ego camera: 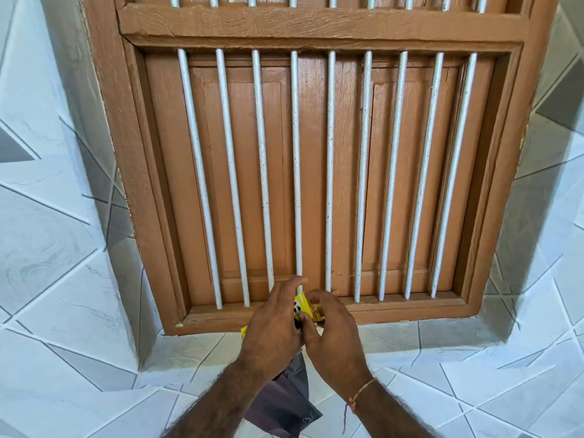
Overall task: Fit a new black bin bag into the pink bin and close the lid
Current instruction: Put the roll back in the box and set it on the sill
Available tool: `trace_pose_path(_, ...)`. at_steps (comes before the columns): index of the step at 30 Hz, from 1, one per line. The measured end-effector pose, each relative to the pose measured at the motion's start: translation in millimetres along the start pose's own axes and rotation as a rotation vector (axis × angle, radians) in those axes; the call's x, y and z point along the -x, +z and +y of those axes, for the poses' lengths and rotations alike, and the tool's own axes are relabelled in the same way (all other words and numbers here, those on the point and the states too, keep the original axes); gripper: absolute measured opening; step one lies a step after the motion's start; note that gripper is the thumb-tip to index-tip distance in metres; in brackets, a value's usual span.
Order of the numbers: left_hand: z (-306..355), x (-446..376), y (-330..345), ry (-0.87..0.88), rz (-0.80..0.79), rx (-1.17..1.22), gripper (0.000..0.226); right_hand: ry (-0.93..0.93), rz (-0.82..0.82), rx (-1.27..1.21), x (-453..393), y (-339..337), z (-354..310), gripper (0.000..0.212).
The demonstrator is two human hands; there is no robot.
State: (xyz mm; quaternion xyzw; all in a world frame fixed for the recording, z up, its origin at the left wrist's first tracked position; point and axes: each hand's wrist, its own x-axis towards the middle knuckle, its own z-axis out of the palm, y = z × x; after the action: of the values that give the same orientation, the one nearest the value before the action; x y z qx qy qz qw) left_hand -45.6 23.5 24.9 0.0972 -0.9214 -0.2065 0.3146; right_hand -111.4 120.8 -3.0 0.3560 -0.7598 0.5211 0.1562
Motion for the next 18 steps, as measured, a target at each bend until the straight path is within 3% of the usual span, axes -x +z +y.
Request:
trace_pose_path(9, 1.4, -2.5, 0.4, -0.038, -0.013, 0.042, 0.076, 0.055, 0.023, -0.082, -3.5, 9.7, 12.6, 0.021)
trace_pose_path(11, 0.0, -4.5, 2.1, -0.040, -0.027, 0.011, 0.077, 0.172, 0.082, -0.162, -5.6, 14.4, 19.8, 0.022)
trace_pose_path(14, -10.6, -4.5, 1.1, -0.071, -0.078, -0.043, 0.079, 0.491, 0.201, -0.271, -8.5, 20.9, 45.3, 0.021)
trace_pose_path(18, -31.0, -1.4, -10.5, -0.197, -0.001, 0.057, 0.068, 0.677, 0.343, -0.204, -8.0, 16.7, 86.1, 0.007)
